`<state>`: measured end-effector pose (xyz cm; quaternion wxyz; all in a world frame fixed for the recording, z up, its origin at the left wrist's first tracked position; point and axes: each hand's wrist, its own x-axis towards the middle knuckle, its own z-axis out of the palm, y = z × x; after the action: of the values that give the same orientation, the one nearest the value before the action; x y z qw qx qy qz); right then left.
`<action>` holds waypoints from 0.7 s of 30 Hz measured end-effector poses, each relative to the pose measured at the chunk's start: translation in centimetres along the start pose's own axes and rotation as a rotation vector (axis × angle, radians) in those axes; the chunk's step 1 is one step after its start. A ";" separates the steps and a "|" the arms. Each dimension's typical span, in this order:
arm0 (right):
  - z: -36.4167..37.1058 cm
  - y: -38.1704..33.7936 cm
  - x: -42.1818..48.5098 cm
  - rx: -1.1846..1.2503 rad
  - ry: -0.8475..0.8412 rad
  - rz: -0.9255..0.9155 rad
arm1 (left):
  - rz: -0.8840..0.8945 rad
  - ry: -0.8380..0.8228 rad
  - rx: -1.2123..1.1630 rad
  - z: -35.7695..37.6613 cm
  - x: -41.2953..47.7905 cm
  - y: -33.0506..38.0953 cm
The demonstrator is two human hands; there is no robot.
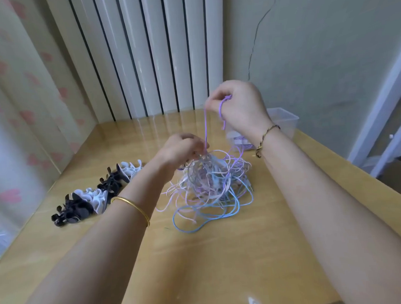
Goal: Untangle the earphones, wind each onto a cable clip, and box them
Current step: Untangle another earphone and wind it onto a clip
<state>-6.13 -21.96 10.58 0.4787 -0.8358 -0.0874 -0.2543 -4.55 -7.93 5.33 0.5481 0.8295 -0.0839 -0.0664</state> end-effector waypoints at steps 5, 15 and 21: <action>-0.2 0.5 -0.7 0.376 0.033 0.174 | 0.055 -0.096 0.224 0.2 0.1 -0.9; -1.9 2.3 -0.9 0.356 0.052 0.253 | 0.018 0.012 0.127 -0.8 0.6 -1.3; -1.9 2.0 -2.1 -0.634 -0.416 0.121 | 0.083 0.263 -0.054 0.3 1.3 -0.3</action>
<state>-7.76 -24.39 8.80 0.1823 -0.9798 -0.0502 -0.0648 -3.32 -8.38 4.93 0.5789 0.8118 -0.0437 0.0631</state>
